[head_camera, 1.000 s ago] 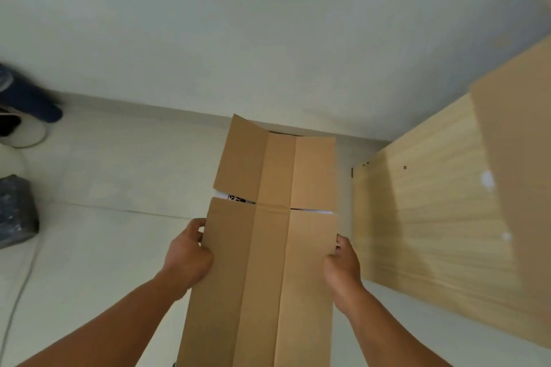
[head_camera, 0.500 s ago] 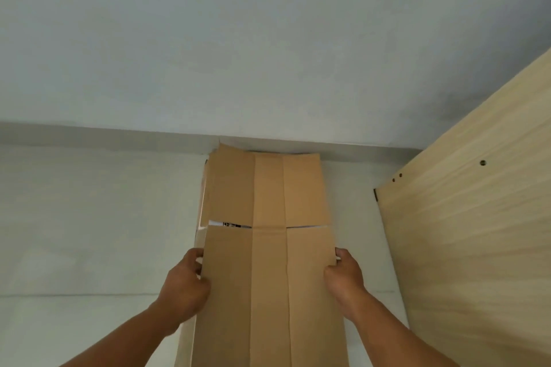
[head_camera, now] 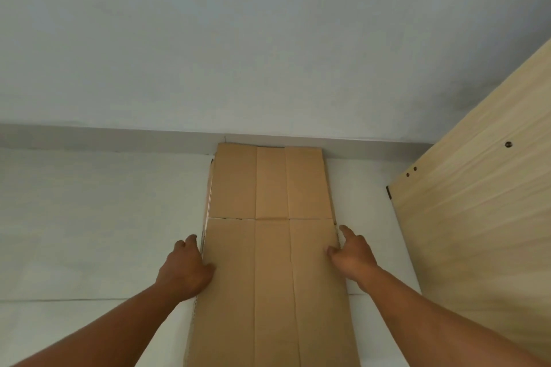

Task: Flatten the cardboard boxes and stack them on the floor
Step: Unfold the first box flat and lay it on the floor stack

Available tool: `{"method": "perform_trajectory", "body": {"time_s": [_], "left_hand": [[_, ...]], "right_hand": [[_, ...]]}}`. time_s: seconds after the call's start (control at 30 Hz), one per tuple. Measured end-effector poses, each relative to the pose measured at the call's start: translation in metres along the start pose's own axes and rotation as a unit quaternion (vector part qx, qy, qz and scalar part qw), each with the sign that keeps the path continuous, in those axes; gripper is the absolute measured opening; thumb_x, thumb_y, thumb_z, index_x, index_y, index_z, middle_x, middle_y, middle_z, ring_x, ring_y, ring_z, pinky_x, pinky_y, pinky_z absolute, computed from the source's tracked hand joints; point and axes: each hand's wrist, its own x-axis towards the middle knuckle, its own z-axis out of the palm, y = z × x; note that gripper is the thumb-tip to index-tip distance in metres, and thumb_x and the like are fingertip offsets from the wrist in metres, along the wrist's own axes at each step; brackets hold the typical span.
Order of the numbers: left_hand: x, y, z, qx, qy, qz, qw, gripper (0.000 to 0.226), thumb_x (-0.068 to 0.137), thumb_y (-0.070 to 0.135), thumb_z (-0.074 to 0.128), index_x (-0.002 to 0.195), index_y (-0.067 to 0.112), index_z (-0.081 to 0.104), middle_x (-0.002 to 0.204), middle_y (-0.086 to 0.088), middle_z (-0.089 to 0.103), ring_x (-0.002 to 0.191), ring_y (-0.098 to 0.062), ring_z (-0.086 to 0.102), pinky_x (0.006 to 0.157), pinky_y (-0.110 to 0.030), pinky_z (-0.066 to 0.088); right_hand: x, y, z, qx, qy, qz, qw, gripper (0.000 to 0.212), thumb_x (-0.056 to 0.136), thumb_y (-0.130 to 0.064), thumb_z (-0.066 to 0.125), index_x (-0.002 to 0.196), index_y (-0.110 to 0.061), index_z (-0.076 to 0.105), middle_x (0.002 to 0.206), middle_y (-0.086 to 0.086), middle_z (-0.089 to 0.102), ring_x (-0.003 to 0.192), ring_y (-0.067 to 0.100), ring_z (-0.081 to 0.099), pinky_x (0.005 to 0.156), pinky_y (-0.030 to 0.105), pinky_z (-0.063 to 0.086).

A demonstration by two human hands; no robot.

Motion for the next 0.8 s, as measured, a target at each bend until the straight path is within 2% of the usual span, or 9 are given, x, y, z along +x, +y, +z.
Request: {"method": "perform_trajectory", "body": {"time_s": [0.07, 0.17, 0.27, 0.37, 0.43, 0.47, 0.57, 0.67, 0.8], "left_hand": [[0.000, 0.004, 0.004, -0.070, -0.044, -0.008, 0.997, 0.077, 0.093, 0.033, 0.063, 0.151, 0.009, 0.020, 0.146, -0.013, 0.043, 0.128, -0.031, 0.050, 0.100, -0.040, 0.047], [0.005, 0.007, 0.013, -0.139, -0.111, -0.027, 0.984, 0.074, 0.096, 0.031, 0.061, 0.152, 0.009, 0.017, 0.148, -0.012, 0.044, 0.129, -0.031, 0.049, 0.103, -0.041, 0.048], [0.010, 0.008, 0.018, -0.159, -0.107, -0.030, 0.981, 0.079, 0.095, 0.031, 0.062, 0.153, 0.009, 0.013, 0.149, -0.012, 0.042, 0.131, -0.031, 0.048, 0.105, -0.042, 0.047], [0.014, 0.009, 0.022, -0.161, -0.095, -0.041, 0.982, 0.097, 0.087, 0.042, 0.071, 0.154, 0.010, 0.008, 0.151, -0.012, 0.039, 0.133, -0.034, 0.047, 0.106, -0.045, 0.046], [0.016, 0.016, 0.023, -0.104, -0.030, -0.033, 0.994, 0.119, 0.080, 0.053, 0.075, 0.156, 0.013, -0.006, 0.161, -0.016, 0.019, 0.143, -0.041, 0.031, 0.111, -0.053, 0.039], [0.017, 0.021, 0.024, -0.054, 0.003, -0.018, 0.998, 0.127, 0.075, 0.059, 0.076, 0.156, 0.020, -0.014, 0.164, -0.016, 0.004, 0.147, -0.044, 0.020, 0.112, -0.060, 0.034], [0.013, 0.038, 0.026, 0.121, 0.032, 0.096, 0.987, 0.128, 0.069, 0.070, 0.073, 0.151, 0.045, -0.021, 0.162, -0.006, -0.027, 0.151, -0.042, -0.007, 0.109, -0.073, 0.025], [0.006, 0.054, 0.032, 0.238, -0.015, 0.153, 0.959, 0.123, 0.067, 0.071, 0.073, 0.152, 0.048, -0.012, 0.161, 0.003, -0.031, 0.150, -0.039, -0.018, 0.109, -0.076, 0.015], [0.014, 0.048, 0.047, 0.258, -0.059, 0.124, 0.956, 0.119, 0.068, 0.068, 0.074, 0.154, 0.048, -0.006, 0.163, 0.008, -0.027, 0.150, -0.035, -0.019, 0.110, -0.076, 0.012]], "right_hand": [[-0.002, -0.002, 0.005, -0.008, -0.030, 0.000, 1.000, 0.072, 0.098, -0.030, 0.055, 0.157, -0.019, 0.016, 0.148, 0.011, 0.044, 0.133, 0.029, 0.047, 0.103, 0.033, 0.042], [0.001, -0.006, 0.012, -0.033, -0.044, -0.009, 0.998, 0.075, 0.097, -0.027, 0.055, 0.157, -0.018, 0.013, 0.147, 0.009, 0.045, 0.133, 0.028, 0.048, 0.107, 0.034, 0.042], [0.002, -0.003, 0.012, -0.048, -0.043, -0.013, 0.998, 0.080, 0.095, -0.028, 0.057, 0.158, -0.018, 0.008, 0.150, 0.009, 0.043, 0.134, 0.028, 0.046, 0.108, 0.034, 0.042], [0.000, 0.002, 0.010, -0.052, -0.063, -0.019, 0.996, 0.094, 0.093, -0.034, 0.062, 0.158, -0.021, -0.004, 0.157, 0.006, 0.033, 0.139, 0.026, 0.041, 0.109, 0.032, 0.038], [0.000, 0.001, 0.010, -0.089, -0.044, -0.037, 0.994, 0.106, 0.087, -0.042, 0.068, 0.158, -0.024, -0.009, 0.163, 0.007, 0.018, 0.146, 0.027, 0.030, 0.114, 0.035, 0.034], [0.000, -0.001, 0.011, -0.129, -0.021, -0.060, 0.990, 0.110, 0.085, -0.046, 0.069, 0.157, -0.025, -0.010, 0.165, 0.006, 0.008, 0.149, 0.028, 0.021, 0.117, 0.038, 0.031], [-0.005, -0.016, 0.018, -0.261, 0.006, -0.198, 0.945, 0.107, 0.083, -0.051, 0.069, 0.157, -0.029, -0.006, 0.166, 0.003, -0.010, 0.153, 0.028, -0.002, 0.123, 0.044, 0.016], [-0.013, -0.032, 0.036, -0.330, -0.042, -0.275, 0.902, 0.103, 0.082, -0.052, 0.071, 0.158, -0.030, 0.004, 0.166, 0.000, -0.013, 0.153, 0.028, -0.008, 0.123, 0.047, 0.010], [-0.014, -0.031, 0.054, -0.359, -0.081, -0.267, 0.891, 0.098, 0.083, -0.048, 0.071, 0.157, -0.030, 0.010, 0.166, 0.001, -0.012, 0.153, 0.030, -0.007, 0.122, 0.052, 0.014]]}}
